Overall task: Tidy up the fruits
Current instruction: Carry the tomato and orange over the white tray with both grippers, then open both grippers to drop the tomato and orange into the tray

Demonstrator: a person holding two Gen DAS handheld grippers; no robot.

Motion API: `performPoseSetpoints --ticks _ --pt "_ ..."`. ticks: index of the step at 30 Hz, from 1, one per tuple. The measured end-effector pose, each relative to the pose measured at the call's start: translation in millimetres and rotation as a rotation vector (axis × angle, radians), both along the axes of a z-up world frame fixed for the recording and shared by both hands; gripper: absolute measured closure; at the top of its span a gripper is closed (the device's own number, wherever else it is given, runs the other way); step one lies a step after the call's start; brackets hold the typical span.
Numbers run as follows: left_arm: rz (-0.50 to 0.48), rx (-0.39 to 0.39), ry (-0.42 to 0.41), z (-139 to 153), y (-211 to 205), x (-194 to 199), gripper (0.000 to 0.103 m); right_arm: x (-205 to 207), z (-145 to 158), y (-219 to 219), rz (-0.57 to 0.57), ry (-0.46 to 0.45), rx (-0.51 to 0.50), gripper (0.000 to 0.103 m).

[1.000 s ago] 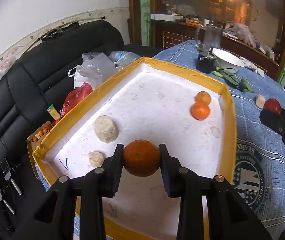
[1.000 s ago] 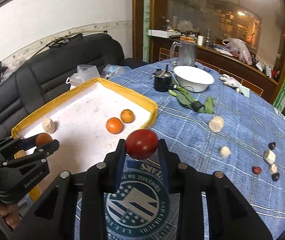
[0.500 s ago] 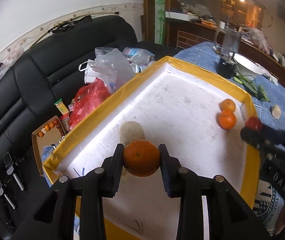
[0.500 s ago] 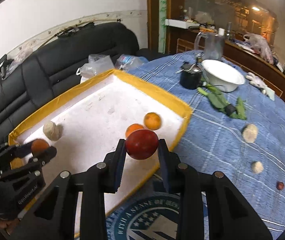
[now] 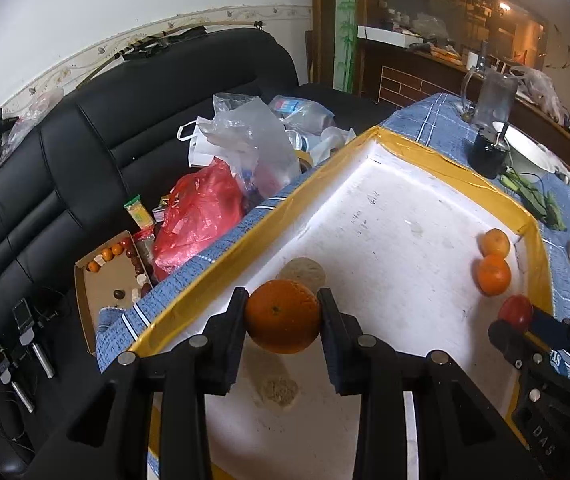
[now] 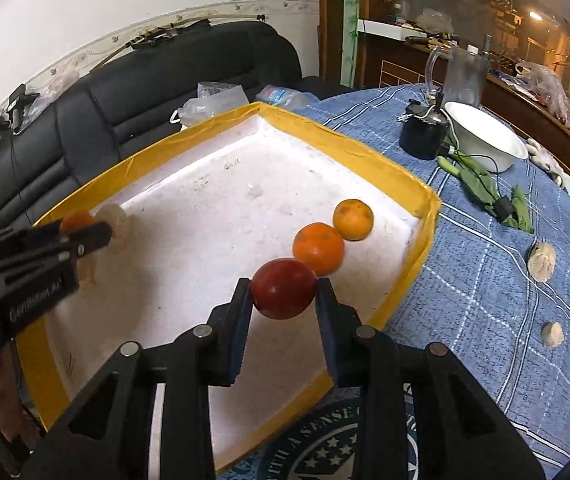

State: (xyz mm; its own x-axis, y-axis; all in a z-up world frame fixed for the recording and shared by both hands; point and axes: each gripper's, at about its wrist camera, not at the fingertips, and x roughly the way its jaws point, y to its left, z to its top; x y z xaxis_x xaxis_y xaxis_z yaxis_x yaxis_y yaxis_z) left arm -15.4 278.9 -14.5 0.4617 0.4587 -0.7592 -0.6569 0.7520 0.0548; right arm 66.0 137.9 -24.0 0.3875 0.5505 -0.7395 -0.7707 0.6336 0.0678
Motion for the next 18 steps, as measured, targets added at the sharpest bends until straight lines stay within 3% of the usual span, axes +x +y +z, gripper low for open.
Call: performPoseSetpoints --ticks 13,18 --pt "-0.017 0.044 0.047 0 2 15 0.068 -3 -12 8 0.022 0.021 -0.028 0.068" --pt "-0.019 -0.002 0.108 -9 7 21 0.067 -3 -12 10 0.025 0.021 -0.028 0.068"
